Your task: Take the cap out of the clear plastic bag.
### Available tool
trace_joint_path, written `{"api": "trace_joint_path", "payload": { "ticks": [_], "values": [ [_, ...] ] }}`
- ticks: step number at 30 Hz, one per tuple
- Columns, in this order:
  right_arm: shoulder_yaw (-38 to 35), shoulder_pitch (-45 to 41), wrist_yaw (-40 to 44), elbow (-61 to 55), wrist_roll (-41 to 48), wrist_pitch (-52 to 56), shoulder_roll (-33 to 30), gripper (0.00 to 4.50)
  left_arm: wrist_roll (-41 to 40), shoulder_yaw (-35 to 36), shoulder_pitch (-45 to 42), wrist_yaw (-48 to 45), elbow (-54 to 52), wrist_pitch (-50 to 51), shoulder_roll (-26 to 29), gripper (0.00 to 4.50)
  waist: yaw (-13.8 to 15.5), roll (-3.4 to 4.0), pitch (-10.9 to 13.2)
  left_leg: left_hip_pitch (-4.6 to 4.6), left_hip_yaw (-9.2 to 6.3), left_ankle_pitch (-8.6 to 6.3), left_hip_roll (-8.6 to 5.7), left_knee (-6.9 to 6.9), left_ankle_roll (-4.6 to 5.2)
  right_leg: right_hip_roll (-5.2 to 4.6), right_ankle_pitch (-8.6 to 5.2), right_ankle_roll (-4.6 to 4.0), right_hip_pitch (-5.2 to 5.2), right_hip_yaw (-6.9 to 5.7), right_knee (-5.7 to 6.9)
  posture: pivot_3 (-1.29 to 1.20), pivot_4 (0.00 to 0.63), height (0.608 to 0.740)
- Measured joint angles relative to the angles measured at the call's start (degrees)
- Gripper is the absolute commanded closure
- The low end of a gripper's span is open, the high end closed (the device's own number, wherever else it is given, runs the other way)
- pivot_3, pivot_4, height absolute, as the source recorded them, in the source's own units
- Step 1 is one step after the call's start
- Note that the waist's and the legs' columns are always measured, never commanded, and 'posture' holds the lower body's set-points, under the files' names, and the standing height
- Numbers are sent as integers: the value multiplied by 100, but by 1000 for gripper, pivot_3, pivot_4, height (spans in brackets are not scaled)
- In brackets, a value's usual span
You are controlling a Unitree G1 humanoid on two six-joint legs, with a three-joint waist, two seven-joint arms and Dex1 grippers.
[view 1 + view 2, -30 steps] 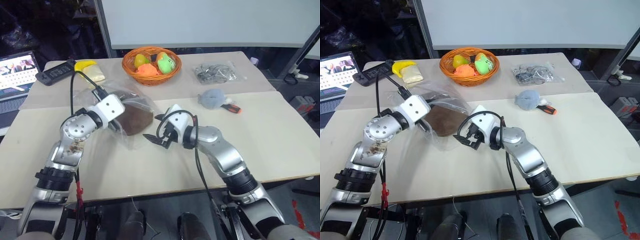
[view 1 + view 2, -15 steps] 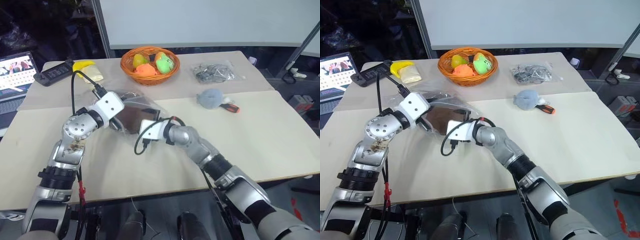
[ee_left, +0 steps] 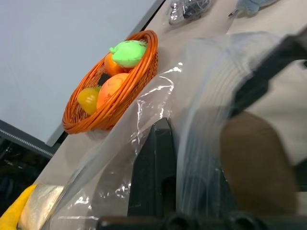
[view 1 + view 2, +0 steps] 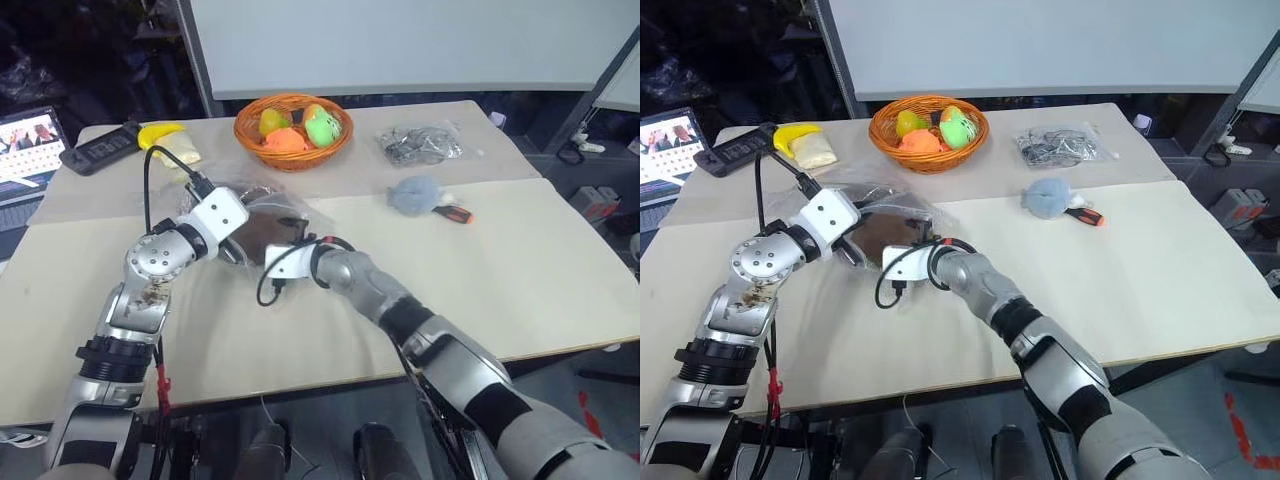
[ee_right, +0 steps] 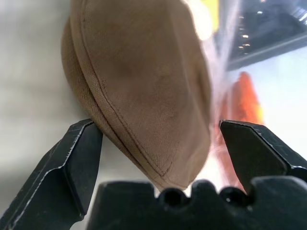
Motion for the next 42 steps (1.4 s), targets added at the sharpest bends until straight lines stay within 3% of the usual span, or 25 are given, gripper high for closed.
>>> {"api": "trace_joint_path", "payload": {
  "ticks": [3,9,19,28,42],
  "values": [
    [-14,-4,-44,143,2,-51,45,637,0,0,0,0,0,0,0,4500,-3,1,0,-1,0,0,-2,0,0,-1,0,0,0,0,0,0,150,740],
    [-51,43,-39,198,44,-154,116,2653,1,0,1,0,0,0,0,4500,-6,1,0,0,0,0,0,0,0,0,0,0,-1,0,1,0,150,740],
    [-172,105,-26,218,86,-217,134,2653,7,0,11,0,-42,1,0,4500,-11,1,0,0,0,0,0,-1,0,0,0,0,-3,0,2,0,150,740],
    [-657,262,325,-559,509,-590,-343,2653,27,-4,87,3,-133,16,-1,4500,-20,1,0,2,0,0,1,0,0,1,0,0,-1,1,2,0,150,740],
    [1,270,68,35,-239,-827,-95,2653,24,-5,119,-11,-350,182,14,4500,-5,1,1,2,1,0,2,0,0,3,0,0,-2,2,4,0,150,740]
  ]
}}
